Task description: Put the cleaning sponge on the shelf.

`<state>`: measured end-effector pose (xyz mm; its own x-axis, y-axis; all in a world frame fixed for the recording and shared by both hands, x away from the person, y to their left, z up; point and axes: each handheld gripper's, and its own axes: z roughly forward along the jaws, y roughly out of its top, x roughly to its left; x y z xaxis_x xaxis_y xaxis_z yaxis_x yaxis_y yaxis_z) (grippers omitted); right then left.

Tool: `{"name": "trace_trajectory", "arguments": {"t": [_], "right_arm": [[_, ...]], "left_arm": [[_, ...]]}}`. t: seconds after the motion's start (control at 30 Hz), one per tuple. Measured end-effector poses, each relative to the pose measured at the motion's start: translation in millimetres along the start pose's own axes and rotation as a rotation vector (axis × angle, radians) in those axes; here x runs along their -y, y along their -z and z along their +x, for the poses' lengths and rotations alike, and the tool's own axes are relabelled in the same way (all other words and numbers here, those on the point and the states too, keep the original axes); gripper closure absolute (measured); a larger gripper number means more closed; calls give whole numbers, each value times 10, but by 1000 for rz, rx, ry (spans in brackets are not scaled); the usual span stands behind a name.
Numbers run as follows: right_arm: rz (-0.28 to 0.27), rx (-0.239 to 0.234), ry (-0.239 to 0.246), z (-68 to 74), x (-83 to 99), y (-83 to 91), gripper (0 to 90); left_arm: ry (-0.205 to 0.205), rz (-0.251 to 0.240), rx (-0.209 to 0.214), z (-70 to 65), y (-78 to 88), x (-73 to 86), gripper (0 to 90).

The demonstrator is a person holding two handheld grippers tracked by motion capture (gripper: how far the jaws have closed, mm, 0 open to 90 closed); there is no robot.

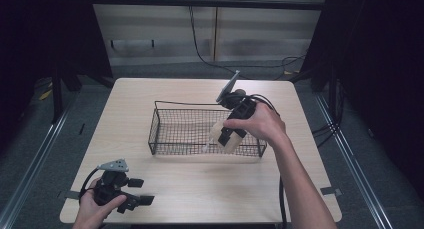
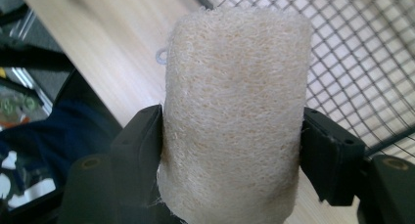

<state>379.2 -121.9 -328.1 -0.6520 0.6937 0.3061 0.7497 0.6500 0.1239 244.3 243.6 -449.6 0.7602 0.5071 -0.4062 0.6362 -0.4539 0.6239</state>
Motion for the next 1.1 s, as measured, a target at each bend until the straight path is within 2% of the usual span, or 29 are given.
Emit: {"name": "trace_trajectory", "arguments": {"t": [0.1, 0.23, 0.37, 0.4, 0.63, 0.83, 1.0, 1.1], "right_arm": [[8, 20, -68, -83, -3, -1, 301], [-9, 28, -85, -153, -8, 4, 301], [-51, 66, -143, -245, 8, 29, 301], [-51, 66, -143, -245, 8, 29, 301], [-102, 105, -241, -413, 49, 76, 301], [-90, 103, -276, -498, 49, 58, 301], [-92, 124, -306, -566, 47, 18, 301], [-112, 124, -340, -605, 71, -19, 301]], "left_arm": [[0, 2, -4, -1, 1, -1, 184], [3, 1, -6, -6, 2, 0, 196], [2, 1, -4, -7, 1, 0, 196], [-2, 4, -5, -5, 5, -2, 196], [4, -2, -11, -6, 2, 0, 196], [7, -1, -11, -8, 0, 2, 196], [5, -2, -12, -5, 5, 2, 200], [3, -2, -12, -3, 4, 1, 200]]}}
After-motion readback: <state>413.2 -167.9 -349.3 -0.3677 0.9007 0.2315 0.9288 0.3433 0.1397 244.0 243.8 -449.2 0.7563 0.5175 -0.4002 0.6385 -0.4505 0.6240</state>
